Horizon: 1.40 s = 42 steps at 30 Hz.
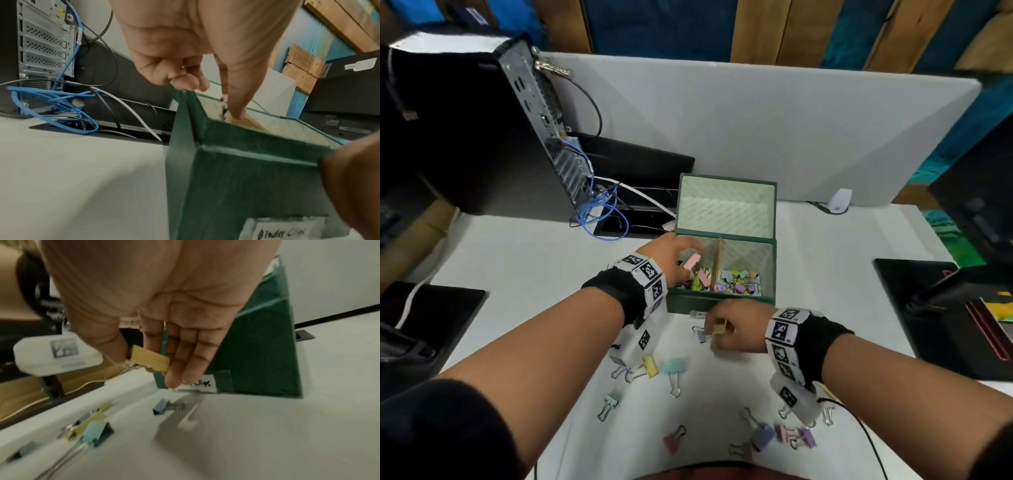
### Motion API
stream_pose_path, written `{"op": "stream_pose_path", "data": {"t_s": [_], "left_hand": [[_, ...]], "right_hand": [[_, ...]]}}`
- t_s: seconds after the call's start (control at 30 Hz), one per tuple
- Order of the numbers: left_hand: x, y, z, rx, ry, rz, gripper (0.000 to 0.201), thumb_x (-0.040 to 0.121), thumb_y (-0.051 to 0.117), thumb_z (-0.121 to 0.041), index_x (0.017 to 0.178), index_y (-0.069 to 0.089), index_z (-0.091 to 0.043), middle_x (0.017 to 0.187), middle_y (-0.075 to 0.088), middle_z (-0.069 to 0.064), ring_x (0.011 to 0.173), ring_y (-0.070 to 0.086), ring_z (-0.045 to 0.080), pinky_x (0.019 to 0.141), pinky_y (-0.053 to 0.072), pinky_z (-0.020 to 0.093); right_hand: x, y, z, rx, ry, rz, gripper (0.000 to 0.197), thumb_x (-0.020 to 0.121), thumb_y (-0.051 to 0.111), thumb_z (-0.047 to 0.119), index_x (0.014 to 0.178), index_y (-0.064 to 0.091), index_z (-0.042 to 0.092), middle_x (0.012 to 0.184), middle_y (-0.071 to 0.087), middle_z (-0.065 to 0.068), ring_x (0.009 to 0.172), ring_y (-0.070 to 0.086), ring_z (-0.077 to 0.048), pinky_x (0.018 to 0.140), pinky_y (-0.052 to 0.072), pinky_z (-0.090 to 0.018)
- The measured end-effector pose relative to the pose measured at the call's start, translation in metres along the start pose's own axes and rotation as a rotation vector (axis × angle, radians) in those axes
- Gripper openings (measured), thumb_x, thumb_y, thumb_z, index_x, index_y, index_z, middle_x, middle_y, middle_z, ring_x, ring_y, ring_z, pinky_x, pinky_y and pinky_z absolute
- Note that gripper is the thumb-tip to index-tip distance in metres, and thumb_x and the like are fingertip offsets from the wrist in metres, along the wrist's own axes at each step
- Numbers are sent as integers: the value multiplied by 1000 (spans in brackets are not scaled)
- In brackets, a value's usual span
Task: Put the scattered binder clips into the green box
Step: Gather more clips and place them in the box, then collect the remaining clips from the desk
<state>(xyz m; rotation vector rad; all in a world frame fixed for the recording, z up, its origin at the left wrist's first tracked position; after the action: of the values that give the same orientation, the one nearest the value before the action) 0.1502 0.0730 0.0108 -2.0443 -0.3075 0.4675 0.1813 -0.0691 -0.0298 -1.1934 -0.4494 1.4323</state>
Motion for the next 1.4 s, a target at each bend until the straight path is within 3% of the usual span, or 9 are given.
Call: {"op": "stream_pose_path", "data": {"t_s": [0.1, 0.17, 0.27, 0.43, 0.6, 0.73, 0.93, 1.23, 1.4], "left_hand": [[-11, 0, 8, -28, 0, -45, 53, 76, 71, -29, 123, 46, -36, 99, 43, -7, 91, 53, 16, 80, 45, 27], [-22, 4, 15, -35, 16, -48, 34, 76, 70, -29, 104, 51, -35, 85, 41, -14, 80, 49, 12, 73, 43, 26], [-43, 22, 24, 1, 94, 86, 20, 75, 68, -22, 85, 54, -31, 84, 48, -14, 81, 53, 14, 71, 44, 25], [-76, 66, 20, 146, 122, 446, 46, 74, 70, -22, 111, 55, -44, 117, 49, -9, 97, 55, 12, 83, 53, 31], [-81, 95, 11, 344, 216, 564, 58, 75, 66, -16, 124, 49, -40, 128, 43, 4, 114, 52, 26, 95, 49, 42], [-83, 104, 13, 367, 246, 570, 53, 75, 62, -15, 123, 52, -35, 125, 45, 7, 110, 53, 31, 91, 50, 44], [-81, 112, 16, 355, 243, 516, 38, 75, 61, -10, 110, 55, -21, 118, 48, 8, 99, 57, 32, 82, 48, 36], [-81, 82, 26, 236, 204, 375, 22, 75, 52, -12, 64, 39, -25, 70, 48, -9, 73, 47, 15, 58, 35, 24], [-76, 39, 27, -39, 149, 193, 25, 77, 56, -14, 63, 44, -31, 76, 58, -7, 76, 59, 20, 73, 52, 33]], "right_hand": [[-8, -10, -8, 135, 41, -62, 23, 89, 52, 27, 107, 64, 20, 90, 61, 4, 78, 52, -11, 68, 40, -21], [-11, -17, -8, 247, 57, -107, 17, 89, 53, 30, 98, 66, 23, 74, 58, 8, 66, 51, -7, 61, 40, -20], [-9, -37, 1, 375, 48, -249, 7, 86, 59, 30, 88, 65, 26, 72, 56, 7, 64, 50, -10, 66, 45, -26], [10, -70, 0, 382, 171, -449, 23, 86, 61, 31, 107, 54, 26, 94, 58, 6, 80, 54, -10, 64, 42, -18], [20, -57, 3, 375, 131, -371, 36, 87, 58, 17, 122, 51, 23, 129, 54, 0, 116, 54, -15, 98, 45, -30], [6, -52, 5, 281, 53, -383, 28, 88, 56, 16, 114, 57, 26, 125, 52, -2, 118, 51, -22, 103, 44, -40], [-11, -26, 16, -4, -79, -153, 31, 86, 47, 8, 111, 62, 19, 114, 57, -2, 99, 49, -13, 90, 43, -30], [2, 35, -1, -266, -90, 201, 62, 84, 49, 0, 138, 40, 28, 148, 36, -6, 133, 38, -28, 106, 41, -41], [15, 46, -7, -329, -83, 182, 63, 81, 48, 1, 135, 40, 33, 146, 35, -4, 129, 37, -31, 102, 42, -45]]}}
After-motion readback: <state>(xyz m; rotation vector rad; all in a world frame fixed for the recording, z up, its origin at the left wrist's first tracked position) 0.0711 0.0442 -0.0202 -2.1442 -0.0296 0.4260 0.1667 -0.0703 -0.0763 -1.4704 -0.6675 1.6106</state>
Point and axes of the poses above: each hand's wrist, its own x-axis towards the middle knuckle, its own y-axis out of the palm, z = x × y, the point moved 6 cm from there along x, towards the middle knuckle
